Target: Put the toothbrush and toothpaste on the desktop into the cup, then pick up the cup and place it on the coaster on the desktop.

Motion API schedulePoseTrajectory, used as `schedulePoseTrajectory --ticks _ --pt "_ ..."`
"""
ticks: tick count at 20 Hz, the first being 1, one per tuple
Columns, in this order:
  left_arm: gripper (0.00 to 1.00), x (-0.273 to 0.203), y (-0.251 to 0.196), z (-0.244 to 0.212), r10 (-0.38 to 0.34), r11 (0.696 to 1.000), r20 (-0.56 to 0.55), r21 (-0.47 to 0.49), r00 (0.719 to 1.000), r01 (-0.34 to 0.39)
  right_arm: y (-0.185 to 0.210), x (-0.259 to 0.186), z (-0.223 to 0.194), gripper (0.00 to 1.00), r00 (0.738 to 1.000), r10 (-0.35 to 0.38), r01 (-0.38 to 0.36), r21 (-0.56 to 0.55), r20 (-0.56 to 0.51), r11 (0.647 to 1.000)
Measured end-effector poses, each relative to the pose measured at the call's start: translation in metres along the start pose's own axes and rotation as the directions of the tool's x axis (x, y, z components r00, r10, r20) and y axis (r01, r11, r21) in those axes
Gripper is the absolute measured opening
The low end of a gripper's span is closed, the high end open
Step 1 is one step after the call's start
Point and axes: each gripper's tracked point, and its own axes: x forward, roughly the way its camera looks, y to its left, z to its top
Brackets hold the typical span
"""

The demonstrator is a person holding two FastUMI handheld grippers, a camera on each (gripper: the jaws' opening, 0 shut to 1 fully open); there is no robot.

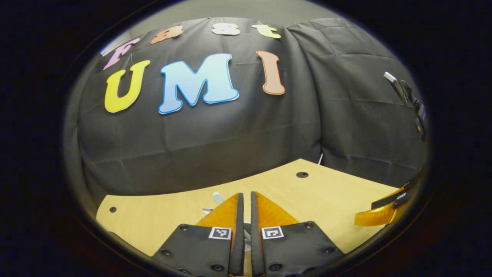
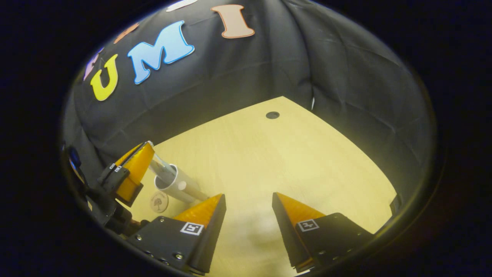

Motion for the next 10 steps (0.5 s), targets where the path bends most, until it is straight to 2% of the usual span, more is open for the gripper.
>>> schedulePoseTrajectory --ticks 5,6,10 --pt "0.18 -0.021 0.01 -0.002 0.022 0.999 -0.024 -0.024 0.999 -0.022 0.02 -0.005 0.0 0.74 0.998 0.06 -0.061 -0.094 -0.012 0.994" --pt "0.15 -0.028 0.013 -0.003 0.027 0.999 -0.031 -0.031 0.999 -0.028 0.025 -0.005 0.001 0.74 0.997 0.079 -0.08 -0.116 -0.016 0.99" --pt "0.35 -0.055 0.03 -0.006 0.07 0.996 -0.057 -0.044 0.996 -0.072 0.044 -0.001 0.012 0.74 0.989 0.146 -0.151 -0.196 -0.038 0.969"
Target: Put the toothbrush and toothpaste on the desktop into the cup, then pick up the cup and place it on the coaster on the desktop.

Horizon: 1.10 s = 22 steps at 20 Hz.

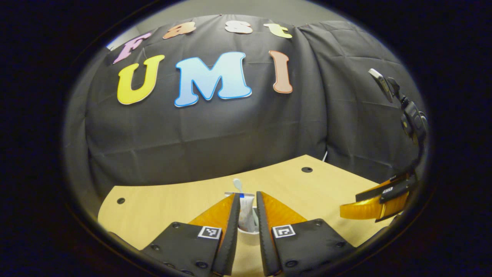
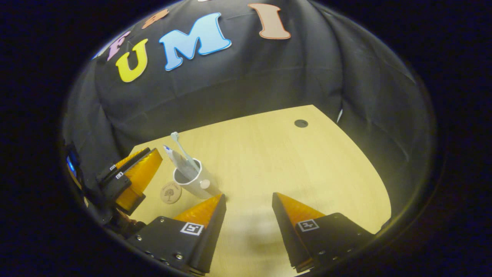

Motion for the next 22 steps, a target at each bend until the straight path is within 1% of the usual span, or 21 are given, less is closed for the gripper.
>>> schedulePoseTrajectory --ticks 1,3,4,5,6,9,11,14,15,16,17,18,19,20,22 --pt "0.39 -0.006 0.005 0.001 0.01 1.0 -0.003 -0.005 1.0 -0.01 0.004 0.002 0.002 0.73 1.0 0.018 -0.018 -0.02 -0.006 1.0" --pt "0.56 -0.018 0.017 0.001 0.022 1.0 -0.014 -0.013 1.0 -0.022 0.011 0.007 0.005 0.73 0.998 0.051 -0.053 -0.074 -0.03 0.996" --pt "0.57 -0.022 0.02 -0.002 0.03 0.999 -0.02 -0.015 0.999 -0.03 0.014 0.009 0.007 0.74 0.997 0.063 -0.068 -0.112 -0.048 0.991" --pt "0.63 -0.026 0.022 -0.002 0.033 0.999 -0.028 -0.018 0.999 -0.034 0.017 0.015 0.009 0.73 0.995 0.073 -0.082 -0.156 -0.065 0.984" --pt "0.63 -0.03 0.025 -0.004 0.038 0.999 -0.035 -0.021 0.999 -0.039 0.019 0.019 0.009 0.73 0.993 0.083 -0.099 -0.201 -0.089 0.975" --pt "0.87 -0.044 0.035 -0.011 0.061 0.998 -0.058 -0.03 0.996 -0.063 0.03 0.027 0.006 0.73 0.979 0.119 -0.167 -0.315 -0.165 0.934" --pt "0.92 -0.054 0.043 -0.014 0.085 0.995 -0.073 -0.04 0.994 -0.088 0.039 0.035 0.005 0.74 0.967 0.138 -0.212 -0.375 -0.215 0.903" --pt "0.92 -0.068 0.057 -0.02 0.12 0.991 -0.098 -0.053 0.988 -0.125 0.048 0.047 0.0 0.72 0.944 0.148 -0.272 -0.442 -0.294 0.855" --pt "0.92 -0.074 0.063 -0.022 0.135 0.989 -0.104 -0.053 0.985 -0.141 0.052 0.05 0.001 0.65 0.938 0.15 -0.288 -0.461 -0.312 0.84" --pt "0.92 -0.079 0.069 -0.025 0.153 0.986 -0.11 -0.054 0.982 -0.16 0.055 0.054 0.001 0.7 0.933 0.15 -0.3 -0.477 -0.327 0.826" --pt "0.92 -0.084 0.075 -0.027 0.17 0.982 -0.116 -0.057 0.979 -0.177 0.057 0.058 -0.001 0.7 0.928 0.146 -0.31 -0.491 -0.344 0.814" --pt "0.92 -0.089 0.081 -0.03 0.187 0.979 -0.126 -0.06 0.974 -0.196 0.06 0.062 -0.003 0.65 0.922 0.142 -0.32 -0.503 -0.361 0.803" --pt "0.92 -0.094 0.087 -0.035 0.202 0.975 -0.133 -0.065 0.97 -0.212 0.061 0.065 -0.002 0.65 0.917 0.137 -0.329 -0.514 -0.376 0.792" --pt "0.9 -0.099 0.093 -0.037 0.216 0.971 -0.141 -0.069 0.966 -0.227 0.063 0.069 -0.003 0.7 0.911 0.134 -0.339 -0.522 -0.391 0.782" --pt "0.9 -0.107 0.105 -0.044 0.245 0.963 -0.159 -0.073 0.956 -0.258 0.065 0.076 -0.004 0.7 0.902 0.122 -0.353 -0.542 -0.414 0.763"
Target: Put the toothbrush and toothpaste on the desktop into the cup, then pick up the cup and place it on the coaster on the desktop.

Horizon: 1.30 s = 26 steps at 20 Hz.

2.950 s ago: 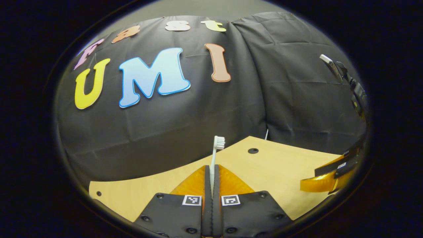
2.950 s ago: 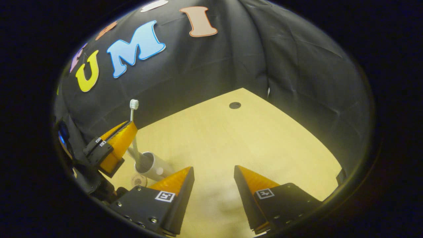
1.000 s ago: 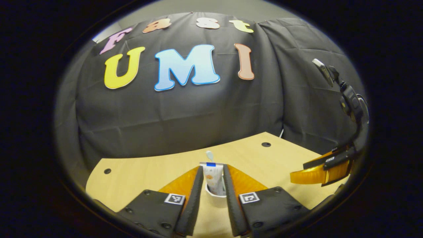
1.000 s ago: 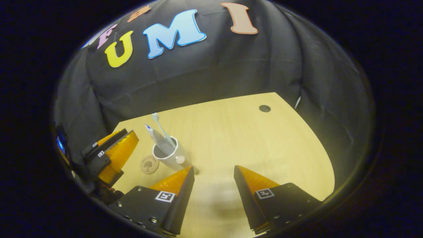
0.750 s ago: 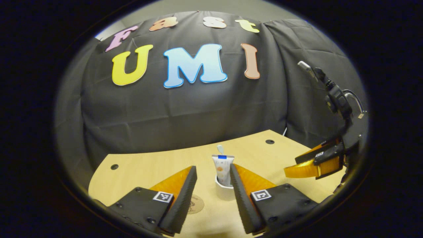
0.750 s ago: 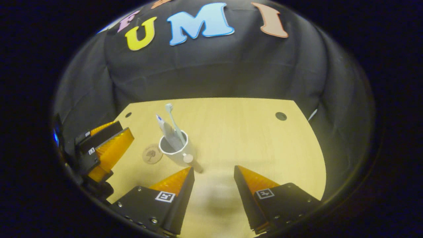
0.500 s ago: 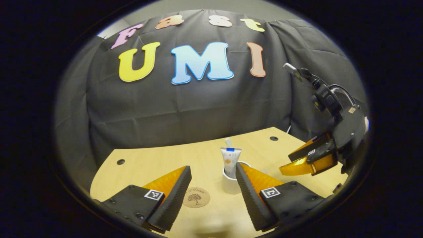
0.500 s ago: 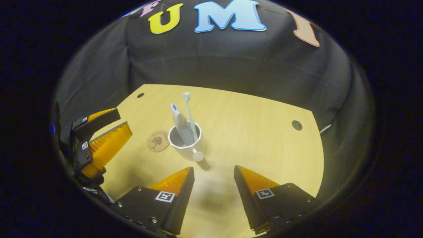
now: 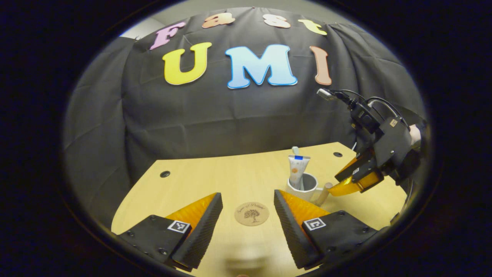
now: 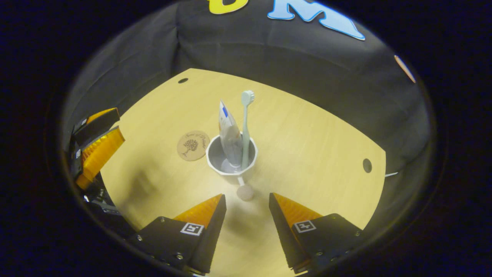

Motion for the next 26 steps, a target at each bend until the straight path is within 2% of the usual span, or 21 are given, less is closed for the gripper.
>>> schedulePoseTrajectory --ticks 2,3,9,11,14,15,18,19,22,23,26 --pt "0.92 -0.004 0.01 -0.002 0.024 1.0 -0.008 -0.006 1.0 -0.024 0.0 0.005 0.001 0.7 1.0 0.009 -0.009 -0.027 -0.024 1.0" --pt "0.92 -0.004 0.014 -0.002 0.032 0.999 -0.01 -0.007 0.999 -0.032 0.001 0.009 0.001 0.65 0.999 0.013 -0.014 -0.04 -0.04 0.999" --pt "0.92 -0.012 0.029 -0.008 0.078 0.997 -0.029 -0.024 0.997 -0.078 -0.002 0.033 0.001 0.65 0.993 0.012 -0.025 -0.103 -0.119 0.994" --pt "0.9 -0.017 0.034 -0.012 0.092 0.995 -0.039 -0.033 0.995 -0.093 0.0 0.039 0.003 0.6 0.989 0.027 -0.042 -0.106 -0.144 0.994" --pt "0.92 -0.022 0.044 -0.017 0.121 0.992 -0.05 -0.039 0.991 -0.123 0.001 0.051 0.003 0.6 0.983 0.041 -0.058 -0.091 -0.177 0.994" --pt "0.92 -0.024 0.048 -0.019 0.133 0.99 -0.052 -0.04 0.99 -0.135 0.002 0.056 0.002 0.5 0.981 0.048 -0.065 -0.086 -0.187 0.994" --pt "0.92 -0.029 0.058 -0.023 0.161 0.985 -0.066 -0.051 0.985 -0.164 0.001 0.064 -0.001 0.51 0.975 0.043 -0.066 -0.097 -0.216 0.993" --pt "0.92 -0.03 0.061 -0.024 0.17 0.983 -0.07 -0.054 0.983 -0.174 0.004 0.067 -0.003 0.41 0.972 0.054 -0.077 -0.092 -0.228 0.993" --pt "0.92 -0.033 0.066 -0.026 0.187 0.98 -0.078 -0.059 0.979 -0.192 0.004 0.071 -0.002 0.42 0.97 0.053 -0.078 -0.1 -0.235 0.992" --pt "0.92 -0.034 0.066 -0.026 0.189 0.979 -0.078 -0.058 0.979 -0.194 0.004 0.061 0.001 0.27 0.969 0.059 -0.083 -0.094 -0.241 0.992" --pt "0.92 -0.033 0.063 -0.026 0.187 0.979 -0.079 -0.061 0.979 -0.192 0.007 0.072 -0.005 0.27 0.968 0.059 -0.085 -0.097 -0.244 0.992"
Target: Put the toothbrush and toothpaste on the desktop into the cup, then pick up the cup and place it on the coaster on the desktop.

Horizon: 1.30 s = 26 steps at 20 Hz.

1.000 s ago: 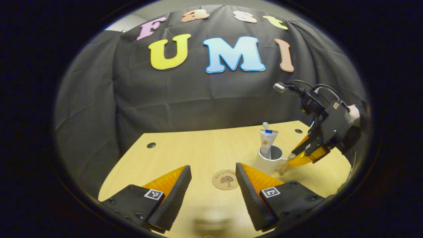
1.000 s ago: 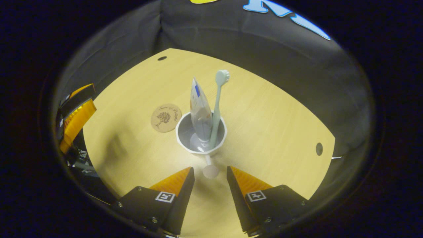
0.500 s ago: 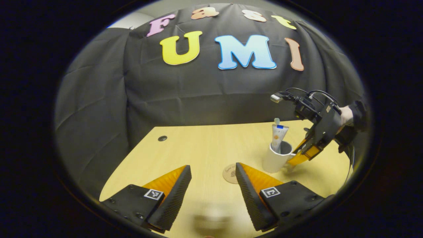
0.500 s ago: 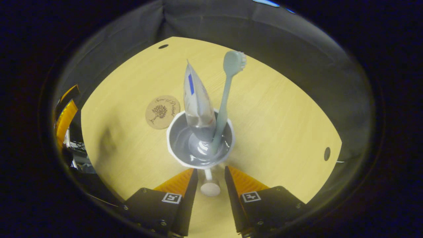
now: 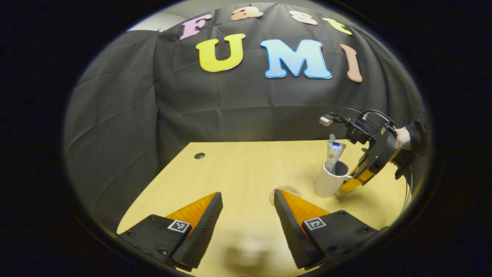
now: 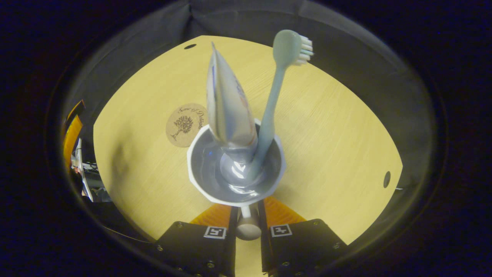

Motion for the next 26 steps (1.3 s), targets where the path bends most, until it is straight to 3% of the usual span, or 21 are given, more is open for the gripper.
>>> schedulePoseTrajectory --ticks 5,19,26 --pt "0.92 -0.001 -0.003 0.002 0.0 1.0 0.004 0.0 1.0 0.0 0.0 -0.006 0.0 0.19 1.0 -0.005 0.006 -0.03 0.009 1.0" --pt "0.92 -0.003 -0.003 -0.001 -0.005 1.0 0.005 0.0 1.0 0.005 0.022 -0.013 0.026 0.19 0.993 0.024 -0.034 0.079 0.119 0.996" --pt "0.92 -0.008 0.01 -0.003 0.01 1.0 0.0 -0.006 1.0 -0.01 0.051 -0.009 0.044 0.19 0.991 0.043 -0.049 0.039 0.126 0.998"
